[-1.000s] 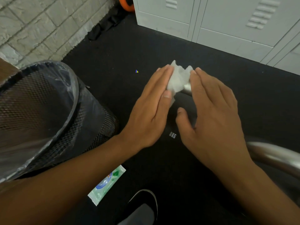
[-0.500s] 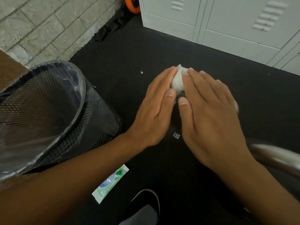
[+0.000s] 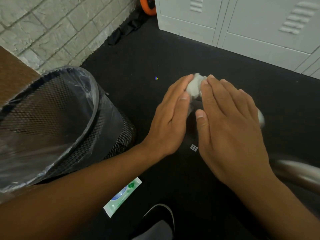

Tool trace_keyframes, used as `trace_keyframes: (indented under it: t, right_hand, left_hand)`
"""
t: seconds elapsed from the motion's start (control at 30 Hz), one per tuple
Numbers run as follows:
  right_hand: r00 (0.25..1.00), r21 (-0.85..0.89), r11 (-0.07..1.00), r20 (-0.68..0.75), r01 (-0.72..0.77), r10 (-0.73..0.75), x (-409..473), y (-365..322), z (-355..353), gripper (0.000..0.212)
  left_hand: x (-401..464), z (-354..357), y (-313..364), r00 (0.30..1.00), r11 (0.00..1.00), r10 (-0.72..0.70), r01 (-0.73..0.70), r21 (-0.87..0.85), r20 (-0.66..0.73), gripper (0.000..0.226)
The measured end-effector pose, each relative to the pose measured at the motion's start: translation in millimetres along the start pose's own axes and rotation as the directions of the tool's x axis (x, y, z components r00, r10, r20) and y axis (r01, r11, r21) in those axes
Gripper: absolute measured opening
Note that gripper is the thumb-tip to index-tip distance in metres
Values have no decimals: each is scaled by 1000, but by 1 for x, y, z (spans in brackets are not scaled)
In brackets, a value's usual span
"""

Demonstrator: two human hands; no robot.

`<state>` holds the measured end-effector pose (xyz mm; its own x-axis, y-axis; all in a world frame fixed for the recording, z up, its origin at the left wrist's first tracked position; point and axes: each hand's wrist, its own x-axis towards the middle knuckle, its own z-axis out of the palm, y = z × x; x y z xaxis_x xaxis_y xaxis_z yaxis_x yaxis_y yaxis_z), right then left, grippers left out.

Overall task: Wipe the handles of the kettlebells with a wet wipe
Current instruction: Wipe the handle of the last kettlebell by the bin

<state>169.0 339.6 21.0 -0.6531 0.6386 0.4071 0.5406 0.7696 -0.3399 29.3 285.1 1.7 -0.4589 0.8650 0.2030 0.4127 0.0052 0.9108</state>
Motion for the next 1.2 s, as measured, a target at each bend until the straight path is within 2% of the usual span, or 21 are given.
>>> trace_keyframes:
  t: [0.17,0.3,0.4,0.5,0.63,0.77,0.93,1.07,1.2]
  right_hand:
    - [1000,-8,1000,15,-17,17,1,-4,-2,58]
    - [1000,-17,1000,20,-9,9,0,-4,-3,58]
    - [999,-29,1000,32,-5,6,-1,-3,-4,58]
    - [999,-38,999,33,-21,22,-1,-4,-3,59]
    - [999,-47,999,39,-16,18,0,-6,-3,60]
    - [999,-63,998,48,-5,8,-1,-7,-3,62]
    - [999,-26,1000,36,-2,3,-1,-5,-3,60]
    - [1000,-20,1000,20,-10,10,-1,-6,-3,58]
    - [1000,-17,1000,15,-5,5,-2,-6,-5,58]
  left_hand:
    - [20,-3,-4,998,999,-32,30,35,62,48]
    - [6,-4,-20,993,993,-114,115,-10,24,47]
    - [0,-2,-19,996,995,-90,89,-34,-22,47]
    - [8,-2,-10,998,997,-64,63,-50,-23,37]
    - [22,-5,-10,986,983,-161,165,-86,48,35]
    - [14,-5,-16,968,957,-249,251,-144,29,33]
    - [-9,3,-22,983,976,-177,170,-134,-41,48]
    - [-3,2,-10,987,979,-156,149,-140,-45,41]
    - [16,-2,-7,938,920,-344,331,-210,-28,33]
